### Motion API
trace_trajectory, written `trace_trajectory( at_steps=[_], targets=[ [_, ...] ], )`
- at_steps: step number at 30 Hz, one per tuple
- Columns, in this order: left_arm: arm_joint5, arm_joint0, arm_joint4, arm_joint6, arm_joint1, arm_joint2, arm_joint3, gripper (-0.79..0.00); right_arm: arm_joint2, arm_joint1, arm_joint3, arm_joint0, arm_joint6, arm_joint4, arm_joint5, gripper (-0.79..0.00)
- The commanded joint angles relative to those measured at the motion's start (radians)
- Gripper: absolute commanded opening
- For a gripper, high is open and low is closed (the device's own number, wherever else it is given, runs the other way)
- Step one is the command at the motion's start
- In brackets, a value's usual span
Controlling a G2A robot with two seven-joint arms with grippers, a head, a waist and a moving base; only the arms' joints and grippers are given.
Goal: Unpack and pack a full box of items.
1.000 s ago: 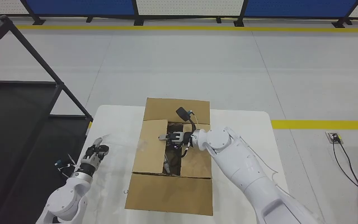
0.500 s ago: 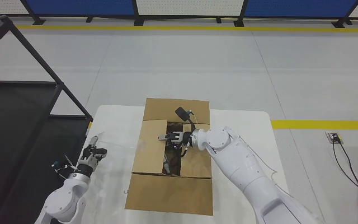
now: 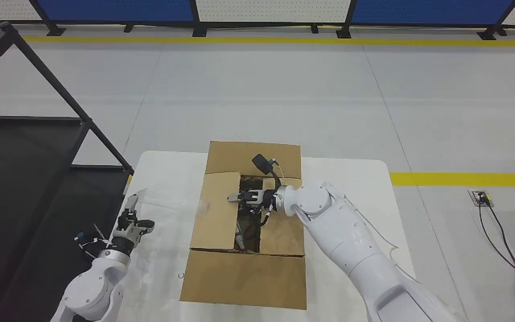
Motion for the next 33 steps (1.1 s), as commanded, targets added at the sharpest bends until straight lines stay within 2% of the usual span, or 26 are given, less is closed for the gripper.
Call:
trace_trajectory(
  at_steps=[1,2,3,4,5,6,12,16,19,23,25,33],
  targets=[
    [0.002,0.001,0.008,-0.003,-0.001,0.003,-0.003,0.0,0.002,0.0,0.002,0.0,-0.003,-0.003,0.0,-0.779],
    [0.002,0.001,0.011,-0.003,-0.002,0.005,-0.004,0.0,0.003,0.0,0.004,0.001,-0.005,-0.005,0.0,-0.643],
    [0.002,0.002,0.012,-0.003,-0.002,0.007,-0.006,0.0,0.006,0.001,0.005,0.002,-0.008,-0.007,-0.001,-0.462],
    [0.002,0.002,0.014,-0.003,-0.003,0.008,-0.006,0.0,0.008,0.002,0.006,0.003,-0.009,-0.007,-0.003,-0.212],
    [0.003,0.002,0.016,-0.004,-0.003,0.009,-0.007,0.0,0.011,0.004,0.007,0.003,-0.009,-0.008,-0.005,-0.055],
    [0.004,0.001,0.018,-0.004,-0.004,0.01,-0.007,0.0,0.014,0.005,0.006,0.004,-0.008,-0.01,-0.007,0.0],
    [0.008,-0.003,0.025,-0.007,-0.008,0.018,-0.005,0.0,0.031,0.024,-0.014,0.003,-0.027,-0.053,-0.023,0.0],
    [0.011,-0.008,0.029,-0.008,-0.01,0.02,-0.004,0.0,0.054,0.045,-0.055,-0.01,-0.086,-0.091,-0.021,0.0],
    [0.009,-0.01,0.031,-0.008,-0.011,0.02,-0.005,0.0,0.072,0.065,-0.125,-0.034,-0.139,-0.137,-0.051,0.0],
    [0.011,-0.011,0.036,-0.009,-0.013,0.023,-0.006,0.0,0.103,0.088,-0.261,-0.073,-0.116,-0.149,-0.102,0.0],
    [0.01,-0.012,0.036,-0.009,-0.015,0.024,-0.006,0.0,0.102,0.092,-0.306,-0.084,-0.114,-0.169,-0.084,0.0],
    [0.008,-0.015,0.027,-0.009,-0.02,0.025,-0.004,0.0,0.1,0.092,-0.31,-0.087,-0.116,-0.174,-0.083,0.0]
  ],
)
